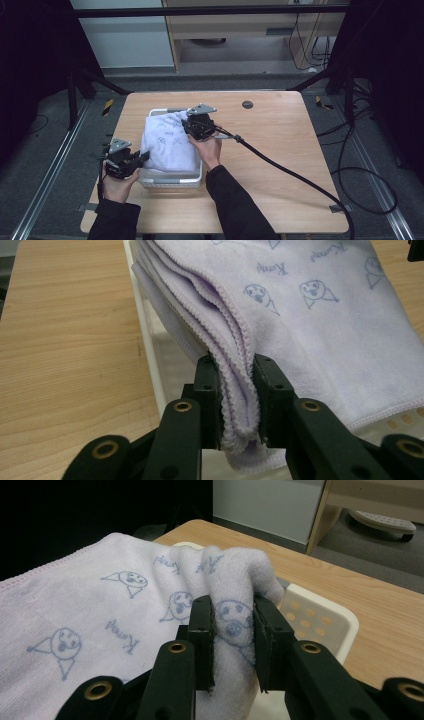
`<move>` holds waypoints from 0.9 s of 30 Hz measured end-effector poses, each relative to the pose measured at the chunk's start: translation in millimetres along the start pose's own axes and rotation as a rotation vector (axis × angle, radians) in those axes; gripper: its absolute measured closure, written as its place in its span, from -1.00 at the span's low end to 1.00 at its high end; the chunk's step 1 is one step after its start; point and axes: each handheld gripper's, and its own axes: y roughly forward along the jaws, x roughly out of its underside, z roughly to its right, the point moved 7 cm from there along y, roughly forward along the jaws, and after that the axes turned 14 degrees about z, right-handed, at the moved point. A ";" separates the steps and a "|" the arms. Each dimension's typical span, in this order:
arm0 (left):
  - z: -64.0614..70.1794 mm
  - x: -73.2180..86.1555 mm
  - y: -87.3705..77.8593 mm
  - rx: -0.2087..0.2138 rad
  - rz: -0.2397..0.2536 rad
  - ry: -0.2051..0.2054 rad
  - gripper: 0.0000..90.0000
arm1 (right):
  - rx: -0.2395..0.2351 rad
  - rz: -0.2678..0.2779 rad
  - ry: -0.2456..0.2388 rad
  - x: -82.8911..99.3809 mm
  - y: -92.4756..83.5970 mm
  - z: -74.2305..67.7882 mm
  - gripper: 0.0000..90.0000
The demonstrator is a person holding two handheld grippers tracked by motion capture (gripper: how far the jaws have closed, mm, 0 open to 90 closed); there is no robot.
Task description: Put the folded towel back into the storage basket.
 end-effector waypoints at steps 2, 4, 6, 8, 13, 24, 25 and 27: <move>-0.1 1.3 1.2 -0.001 -0.004 0.002 0.63 | 0.003 -0.002 0.002 2.0 0.1 0.4 0.62; 0.1 2.4 2.0 0.001 -0.007 0.003 0.63 | 0.005 -0.006 0.005 3.9 0.3 0.7 0.62; 0.6 3.3 2.8 -0.001 -0.012 0.007 0.63 | 0.007 -0.008 0.009 6.1 0.3 1.3 0.62; 1.2 4.7 4.0 0.000 -0.018 0.011 0.63 | 0.009 -0.011 0.010 8.7 0.2 2.4 0.62; 1.6 7.9 6.9 -0.001 -0.030 0.013 0.63 | 0.011 -0.023 0.023 14.3 1.3 4.2 0.62; -0.4 14.8 13.1 -0.010 -0.055 0.016 0.63 | 0.013 -0.041 0.021 24.9 8.3 5.4 0.61; -0.4 15.2 13.5 -0.012 -0.057 0.019 0.63 | 0.014 -0.046 0.020 25.9 8.7 5.5 0.61; -0.2 16.2 15.3 -0.011 -0.059 0.014 0.63 | 0.014 -0.048 0.017 27.5 10.0 6.3 0.60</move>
